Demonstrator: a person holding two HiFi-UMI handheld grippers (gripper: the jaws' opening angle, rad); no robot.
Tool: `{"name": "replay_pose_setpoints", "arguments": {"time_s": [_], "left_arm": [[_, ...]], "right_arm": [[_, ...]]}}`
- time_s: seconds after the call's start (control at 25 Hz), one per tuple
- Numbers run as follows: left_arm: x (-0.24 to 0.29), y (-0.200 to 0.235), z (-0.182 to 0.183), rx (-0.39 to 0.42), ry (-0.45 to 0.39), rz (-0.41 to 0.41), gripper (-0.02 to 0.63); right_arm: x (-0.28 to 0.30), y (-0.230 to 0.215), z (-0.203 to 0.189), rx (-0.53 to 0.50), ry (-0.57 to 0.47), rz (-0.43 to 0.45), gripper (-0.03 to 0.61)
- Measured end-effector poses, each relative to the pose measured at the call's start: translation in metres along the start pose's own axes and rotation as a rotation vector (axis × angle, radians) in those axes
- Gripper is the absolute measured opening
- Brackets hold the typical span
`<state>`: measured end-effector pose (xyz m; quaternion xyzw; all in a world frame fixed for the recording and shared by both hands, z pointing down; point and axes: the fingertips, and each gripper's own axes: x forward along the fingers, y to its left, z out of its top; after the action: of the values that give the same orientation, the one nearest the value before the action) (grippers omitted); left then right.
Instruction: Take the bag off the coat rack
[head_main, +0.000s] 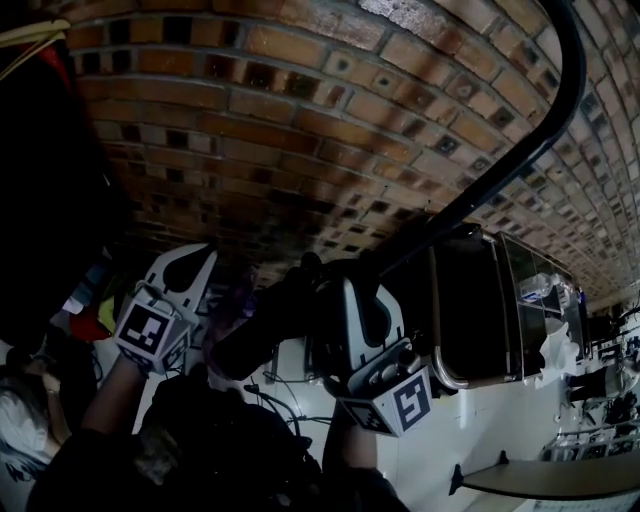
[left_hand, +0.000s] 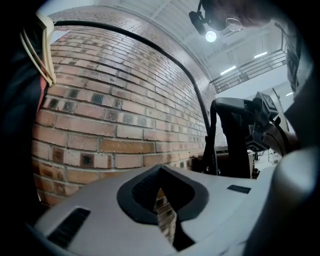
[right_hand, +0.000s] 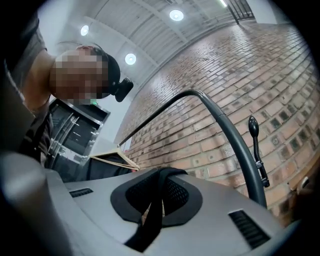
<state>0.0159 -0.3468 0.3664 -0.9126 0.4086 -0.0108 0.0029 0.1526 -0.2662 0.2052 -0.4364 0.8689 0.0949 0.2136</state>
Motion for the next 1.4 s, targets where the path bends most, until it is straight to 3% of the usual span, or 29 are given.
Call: {"name": "replay_pose_setpoints", "arguments": {"time_s": [0.2,0.44,0.64,0.8,1.16,1.4], "left_arm": [[-0.024,-0.020,-0.001,-0.018,0.015,0.054,0.028],[-0.048,-0.055,-0.002,-0.128,0.000,0.069,0.028],[-0.065,-0.097,0.024,-0.040,-0.074,-0.002,0.028],[-0.091,-0.118,0.033,0.012,-0.097,-0.048,0.028],[-0.175,-0.111,0.033,-0.018,-0.100,-0.052,0.028],[-0.231,-0.111,0.028,-0.026,-0.098,-0.053,0.028]], "right_arm": [[-0.034,0.030,-0.004,0.051,0.019,0.114,0.037],[-0.071,0.045,-0.007,0.142,0.050,0.157,0.037],[-0.099,0.066,-0.007,0.183,0.076,0.161,0.037],[-0.114,0.082,-0.001,0.182,0.071,0.117,0.037],[-0.144,0.116,0.021,0.152,0.048,-0.103,0.037],[-0.167,0.153,0.026,0.056,0.062,-0.142,0.037]]}}
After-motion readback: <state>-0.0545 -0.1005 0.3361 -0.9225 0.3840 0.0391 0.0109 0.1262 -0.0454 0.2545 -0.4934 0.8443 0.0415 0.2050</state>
